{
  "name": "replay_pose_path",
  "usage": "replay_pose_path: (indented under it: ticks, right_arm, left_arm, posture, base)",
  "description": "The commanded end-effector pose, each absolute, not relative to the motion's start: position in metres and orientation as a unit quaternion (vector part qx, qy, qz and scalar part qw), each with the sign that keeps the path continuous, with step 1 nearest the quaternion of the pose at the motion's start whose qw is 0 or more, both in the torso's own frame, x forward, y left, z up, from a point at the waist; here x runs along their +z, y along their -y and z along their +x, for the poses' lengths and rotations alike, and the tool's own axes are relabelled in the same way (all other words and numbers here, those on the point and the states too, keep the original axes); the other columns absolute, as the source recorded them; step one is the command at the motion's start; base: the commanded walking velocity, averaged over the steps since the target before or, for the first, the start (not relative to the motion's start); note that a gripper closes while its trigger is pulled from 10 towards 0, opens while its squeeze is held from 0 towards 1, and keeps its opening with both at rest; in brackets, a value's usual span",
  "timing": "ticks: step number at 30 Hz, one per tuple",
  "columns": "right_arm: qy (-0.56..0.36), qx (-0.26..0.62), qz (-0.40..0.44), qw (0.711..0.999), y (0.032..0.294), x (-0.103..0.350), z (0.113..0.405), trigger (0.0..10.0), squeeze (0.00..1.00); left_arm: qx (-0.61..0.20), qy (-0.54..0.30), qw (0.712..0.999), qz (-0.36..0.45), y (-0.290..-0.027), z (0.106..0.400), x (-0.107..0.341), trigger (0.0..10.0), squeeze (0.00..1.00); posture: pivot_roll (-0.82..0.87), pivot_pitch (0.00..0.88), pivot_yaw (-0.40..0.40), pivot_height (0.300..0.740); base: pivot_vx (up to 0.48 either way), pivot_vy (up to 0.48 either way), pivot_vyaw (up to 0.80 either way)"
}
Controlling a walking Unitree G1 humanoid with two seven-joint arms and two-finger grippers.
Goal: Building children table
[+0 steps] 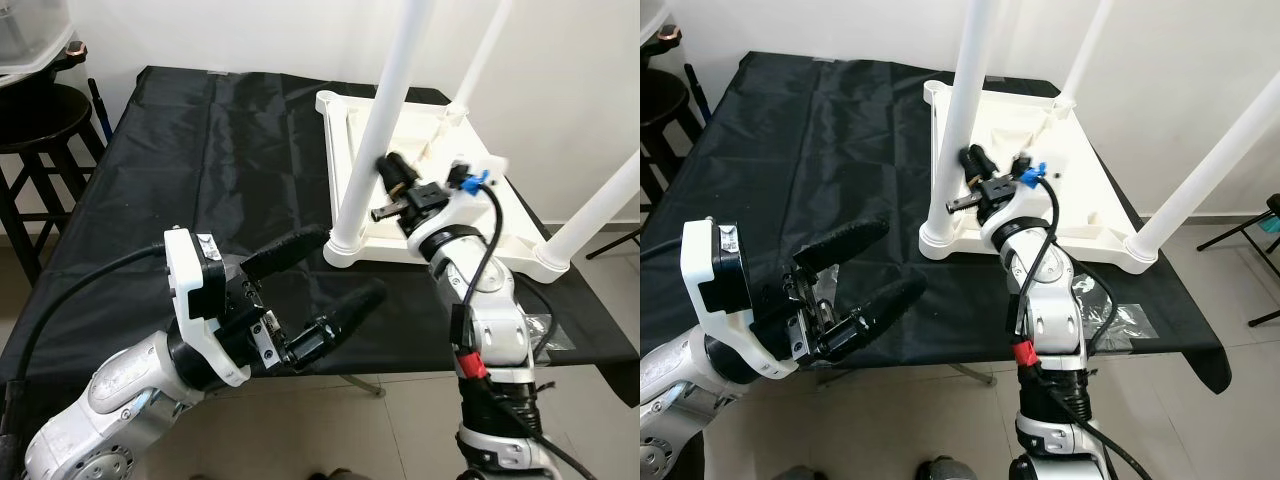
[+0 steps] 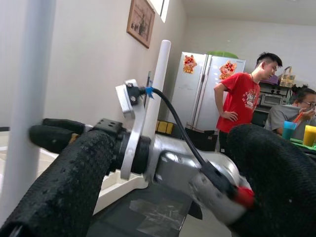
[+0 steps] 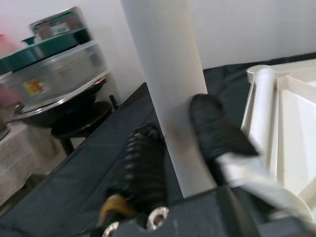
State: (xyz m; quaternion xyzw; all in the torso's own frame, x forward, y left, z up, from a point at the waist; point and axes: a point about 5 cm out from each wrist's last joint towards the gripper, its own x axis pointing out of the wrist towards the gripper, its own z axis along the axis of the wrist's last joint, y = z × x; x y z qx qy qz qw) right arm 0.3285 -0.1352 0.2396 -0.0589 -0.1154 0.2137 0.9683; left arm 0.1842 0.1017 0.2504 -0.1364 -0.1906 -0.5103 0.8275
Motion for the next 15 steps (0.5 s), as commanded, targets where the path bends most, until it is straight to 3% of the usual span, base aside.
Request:
replay_pose_path:
  ticks: [1, 10, 15]
  right_arm:
    - [0.109, 0.240, -0.053, 0.963, 0.141, 0.240, 0.331, 10.0, 1.00]
    - [0.087, 0.280, -0.124, 0.948, 0.173, 0.248, 0.347, 10.0, 1.00]
    - [0.082, 0.304, -0.128, 0.940, 0.175, 0.252, 0.352, 10.0, 1.00]
  left_arm:
    - [-0.513, 0.190, 0.825, -0.140, -0.099, 0.179, 0.250, 10.0, 0.00]
    - [-0.511, 0.180, 0.827, -0.150, -0.098, 0.171, 0.249, 10.0, 0.00]
    - [-0.510, 0.177, 0.827, -0.153, -0.097, 0.169, 0.249, 10.0, 0.00]
  posture:
    - [0.00, 0.098, -0.127, 0.740]
    - [0.01, 0.151, -0.131, 0.740]
    - [0.02, 0.161, -0.130, 0.740]
  base:
    - [0.000, 0.000, 0.00]
    - [0.000, 0.000, 0.00]
    - [0.000, 0.000, 0.00]
